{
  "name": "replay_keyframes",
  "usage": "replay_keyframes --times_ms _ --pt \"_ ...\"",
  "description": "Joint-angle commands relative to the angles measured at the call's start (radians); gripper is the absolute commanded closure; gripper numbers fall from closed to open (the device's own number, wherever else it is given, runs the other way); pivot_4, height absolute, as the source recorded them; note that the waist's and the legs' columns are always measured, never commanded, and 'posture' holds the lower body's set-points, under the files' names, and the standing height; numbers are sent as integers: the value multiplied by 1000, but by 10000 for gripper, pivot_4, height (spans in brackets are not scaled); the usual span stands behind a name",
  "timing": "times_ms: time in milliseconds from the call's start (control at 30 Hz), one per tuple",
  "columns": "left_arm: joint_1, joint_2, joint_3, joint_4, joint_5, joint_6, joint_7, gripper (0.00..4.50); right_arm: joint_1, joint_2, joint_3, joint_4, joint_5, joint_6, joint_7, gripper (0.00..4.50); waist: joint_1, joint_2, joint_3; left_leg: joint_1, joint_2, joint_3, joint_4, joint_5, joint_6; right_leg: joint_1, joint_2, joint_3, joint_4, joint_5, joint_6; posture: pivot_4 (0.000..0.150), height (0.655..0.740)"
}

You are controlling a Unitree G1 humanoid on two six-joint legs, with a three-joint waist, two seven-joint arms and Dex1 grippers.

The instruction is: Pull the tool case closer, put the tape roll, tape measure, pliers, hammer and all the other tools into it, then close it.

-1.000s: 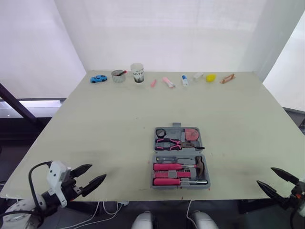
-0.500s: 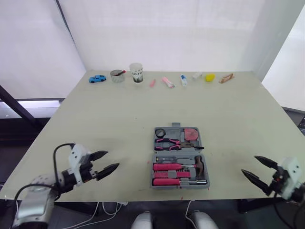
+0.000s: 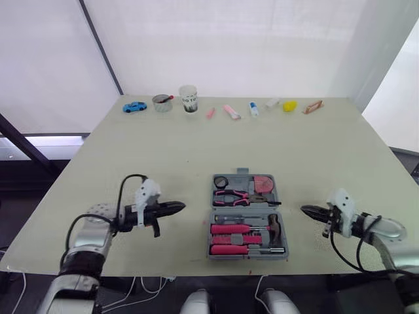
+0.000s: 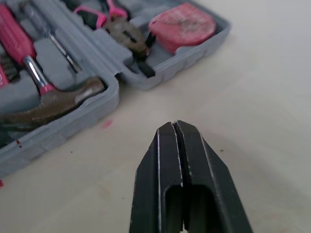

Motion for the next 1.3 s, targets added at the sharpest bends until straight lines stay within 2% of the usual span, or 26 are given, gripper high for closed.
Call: replay_keyframes --times_ms 33,200,467,1300 --pt "-56 -27 -43 85 45 -76 -32 45000 -75 13 57 61 -66 -71 25 44815 -1 0 0 0 0 0 0 0 0 0 0 0 0 0 0 1500 7400" --pt "-129 -59 -80 208 94 -145 -53 45000 -144 31 107 158 -116 -126 42 44815 -1 0 0 0 0 -1 0 0 0 0 1 0 0 0 0 1500 7400" --pt "-191 -92 -102 331 140 -204 -71 45000 -182 74 133 208 -134 -166 56 44815 -1 0 0 0 0 -1 0 0 0 0 1 0 1 0 0 1500 7400" --pt "-240 -190 -146 447 231 -279 -49 45000 -206 130 144 261 -146 -203 58 44815 0 0 0 0 0 -1 0 0 0 1 1 0 1 0 0 1500 7400"
